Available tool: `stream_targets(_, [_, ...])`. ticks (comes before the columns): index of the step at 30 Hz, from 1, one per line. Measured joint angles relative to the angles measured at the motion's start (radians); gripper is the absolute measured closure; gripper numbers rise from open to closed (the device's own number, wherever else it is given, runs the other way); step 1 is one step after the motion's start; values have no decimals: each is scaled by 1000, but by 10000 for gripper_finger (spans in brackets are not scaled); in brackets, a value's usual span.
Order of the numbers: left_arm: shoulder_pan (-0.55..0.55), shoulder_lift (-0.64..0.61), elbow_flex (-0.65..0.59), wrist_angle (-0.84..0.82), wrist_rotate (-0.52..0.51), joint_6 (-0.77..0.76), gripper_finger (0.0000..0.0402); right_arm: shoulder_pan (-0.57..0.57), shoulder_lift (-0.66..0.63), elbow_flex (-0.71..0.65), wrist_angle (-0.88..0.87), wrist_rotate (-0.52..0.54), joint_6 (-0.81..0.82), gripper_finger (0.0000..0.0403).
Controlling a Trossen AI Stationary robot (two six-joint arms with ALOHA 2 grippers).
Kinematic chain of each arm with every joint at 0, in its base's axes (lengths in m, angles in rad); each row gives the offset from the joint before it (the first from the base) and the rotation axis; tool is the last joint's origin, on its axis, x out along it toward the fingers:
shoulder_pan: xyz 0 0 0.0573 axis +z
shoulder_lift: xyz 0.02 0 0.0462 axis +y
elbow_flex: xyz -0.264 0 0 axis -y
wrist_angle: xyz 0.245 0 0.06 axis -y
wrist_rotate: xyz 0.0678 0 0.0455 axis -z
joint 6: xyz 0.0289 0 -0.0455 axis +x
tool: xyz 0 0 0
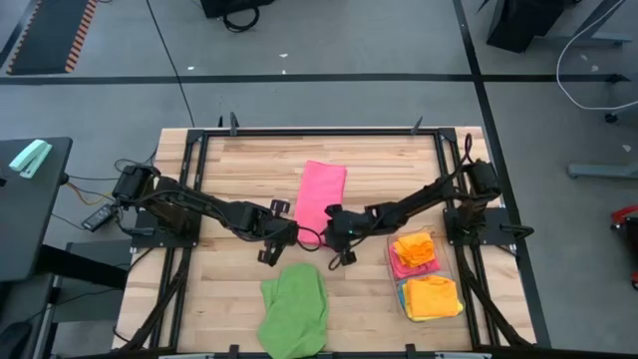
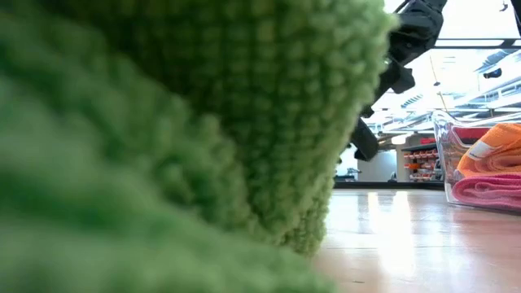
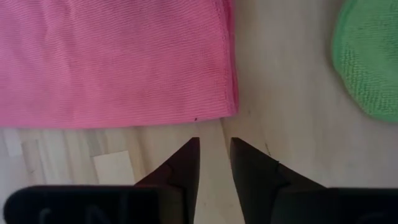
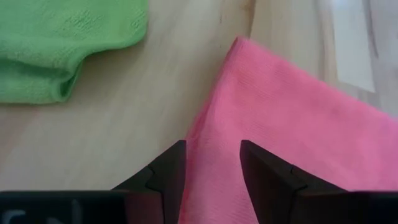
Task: Fold microfiber towels
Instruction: Fold the pink towel
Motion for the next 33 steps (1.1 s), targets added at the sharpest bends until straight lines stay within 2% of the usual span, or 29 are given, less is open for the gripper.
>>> stream_targets(12, [7, 0, 0, -3, -1, 0, 318, 16, 49, -50, 113, 3, 115, 192])
stream_targets(18, [7, 0, 0, -4, -2, -1, 317, 15, 54, -48, 103, 7, 125, 191])
stream_targets(23, [7, 0, 0, -3, -2, -1, 324, 16, 57, -45, 69, 38, 122, 235])
stream_targets(33, [4, 0, 0, 13, -1, -16, 324, 15, 59, -46, 58, -1, 79, 387])
